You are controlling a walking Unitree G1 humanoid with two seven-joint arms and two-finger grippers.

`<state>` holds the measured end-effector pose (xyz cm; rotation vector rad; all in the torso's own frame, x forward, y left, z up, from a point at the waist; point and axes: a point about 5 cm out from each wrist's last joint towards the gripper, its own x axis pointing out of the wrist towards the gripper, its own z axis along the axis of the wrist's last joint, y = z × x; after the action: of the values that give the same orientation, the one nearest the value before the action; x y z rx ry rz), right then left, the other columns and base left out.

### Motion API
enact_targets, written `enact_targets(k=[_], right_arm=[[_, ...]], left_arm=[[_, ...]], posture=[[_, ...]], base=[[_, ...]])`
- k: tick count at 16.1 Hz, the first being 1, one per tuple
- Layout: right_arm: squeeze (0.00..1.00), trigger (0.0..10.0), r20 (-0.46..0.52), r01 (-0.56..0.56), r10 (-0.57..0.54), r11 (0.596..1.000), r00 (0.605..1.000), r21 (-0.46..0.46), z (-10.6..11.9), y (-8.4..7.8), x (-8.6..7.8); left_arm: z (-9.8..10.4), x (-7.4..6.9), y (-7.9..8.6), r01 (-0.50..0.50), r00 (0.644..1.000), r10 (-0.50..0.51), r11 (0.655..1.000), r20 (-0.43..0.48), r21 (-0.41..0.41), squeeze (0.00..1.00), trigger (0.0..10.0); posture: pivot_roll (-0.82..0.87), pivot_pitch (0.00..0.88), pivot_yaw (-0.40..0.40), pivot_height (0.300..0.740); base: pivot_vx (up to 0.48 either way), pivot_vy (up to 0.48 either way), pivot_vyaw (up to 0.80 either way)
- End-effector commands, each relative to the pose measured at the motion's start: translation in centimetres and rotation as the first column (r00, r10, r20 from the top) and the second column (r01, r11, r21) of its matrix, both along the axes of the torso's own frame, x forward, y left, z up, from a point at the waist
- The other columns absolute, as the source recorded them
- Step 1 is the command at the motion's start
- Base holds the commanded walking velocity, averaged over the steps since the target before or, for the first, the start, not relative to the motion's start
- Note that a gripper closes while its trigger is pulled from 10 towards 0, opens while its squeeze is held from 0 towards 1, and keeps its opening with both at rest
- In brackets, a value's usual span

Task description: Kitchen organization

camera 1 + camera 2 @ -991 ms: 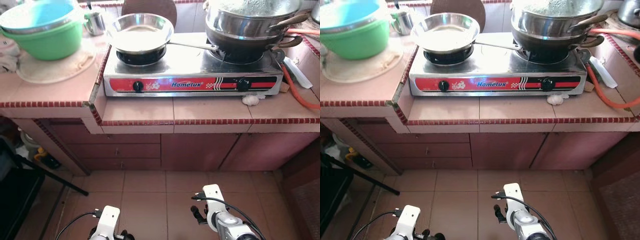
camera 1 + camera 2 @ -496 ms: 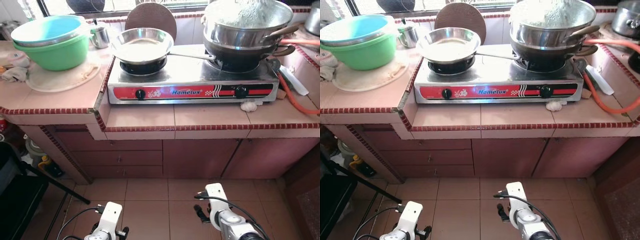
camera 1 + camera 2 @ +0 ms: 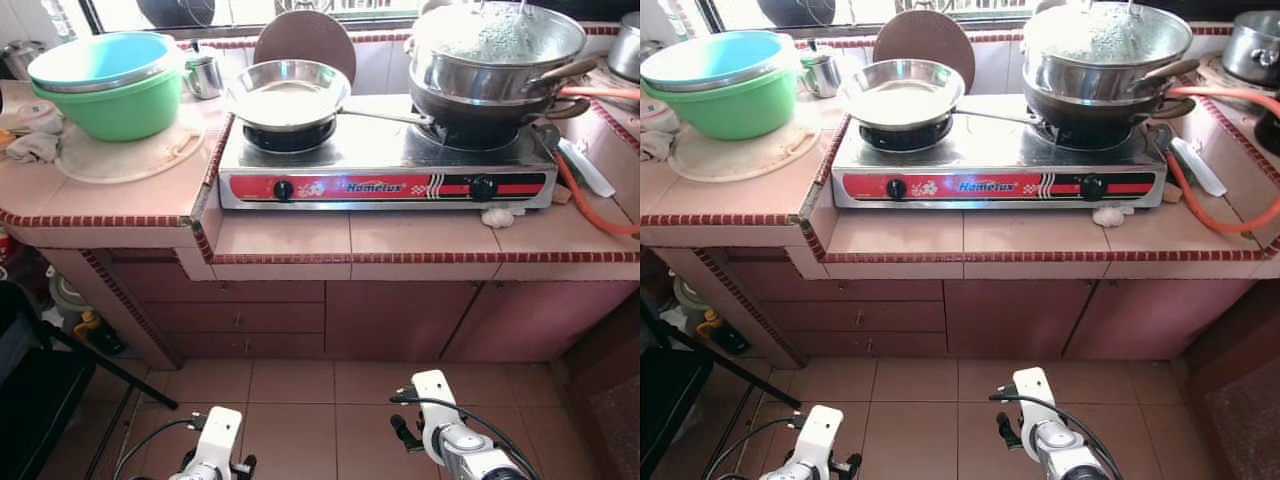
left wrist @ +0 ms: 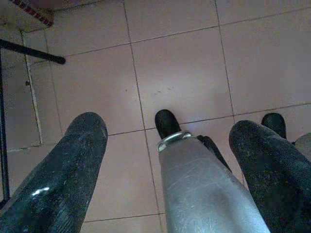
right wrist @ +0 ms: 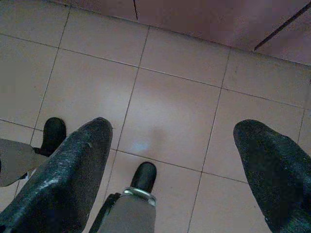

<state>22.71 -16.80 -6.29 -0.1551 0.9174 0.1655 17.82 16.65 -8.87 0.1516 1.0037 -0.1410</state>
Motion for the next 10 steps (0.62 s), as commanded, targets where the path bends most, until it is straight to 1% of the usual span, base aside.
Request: enact_targets(k=[1, 4, 7, 8, 9, 10], right_arm=[[0.00, 10.0, -0.022, 0.006, -0.006, 1.000, 1.000, 0.022, -0.26, 0.22, -0.39], [0.00, 10.0, -0.033, 0.001, 0.000, 0.999, 0.999, 0.038, -0.36, 0.39, -0.55], [0.00, 10.0, -0.040, 0.002, 0.000, 0.999, 0.999, 0.040, -0.53, 0.38, -0.84], [0.00, 10.0, -0.046, 0.021, -0.018, 0.999, 0.999, 0.050, -0.59, 0.33, -0.93], [0.00, 10.0, -0.055, 0.071, -0.066, 0.994, 0.996, 0.078, -0.62, 0.26, -0.97], [0.00, 10.0, -0.073, 0.151, -0.143, 0.981, 0.987, 0.124, -0.67, 0.18, -1.02]], left_arm=[[-0.21, -0.55, 0.59, -0.023, 1.000, 0.023, 1.000, -0.015, 0.012, 0.00, 10.0], [-0.39, -1.05, 0.91, -0.033, 0.999, 0.033, 0.999, -0.021, 0.013, 0.00, 10.0], [-0.43, -1.19, 1.03, -0.039, 0.999, 0.040, 0.999, -0.023, 0.014, 0.00, 10.0], [-0.40, -1.13, 1.08, -0.044, 0.999, 0.044, 0.999, -0.020, 0.019, 0.00, 10.0], [-0.38, -1.09, 1.12, -0.047, 0.999, 0.048, 0.999, -0.017, 0.023, 0.00, 10.0], [-0.35, -1.02, 1.16, -0.051, 0.999, 0.051, 0.998, -0.015, 0.026, 0.00, 10.0]], posture=[[-0.10, 0.034, 0.019, 0.740], [-0.10, 0.038, 0.020, 0.740], [-0.10, 0.041, 0.019, 0.740], [-0.10, 0.041, 0.020, 0.740], [-0.10, 0.041, 0.021, 0.740], [-0.10, 0.041, 0.021, 0.740]], base=[[0.000, 0.000, 0.00], [0.000, 0.000, 0.00], [0.000, 0.000, 0.00], [0.000, 0.000, 0.00], [0.000, 0.000, 0.00], [0.000, 0.000, 0.00]])
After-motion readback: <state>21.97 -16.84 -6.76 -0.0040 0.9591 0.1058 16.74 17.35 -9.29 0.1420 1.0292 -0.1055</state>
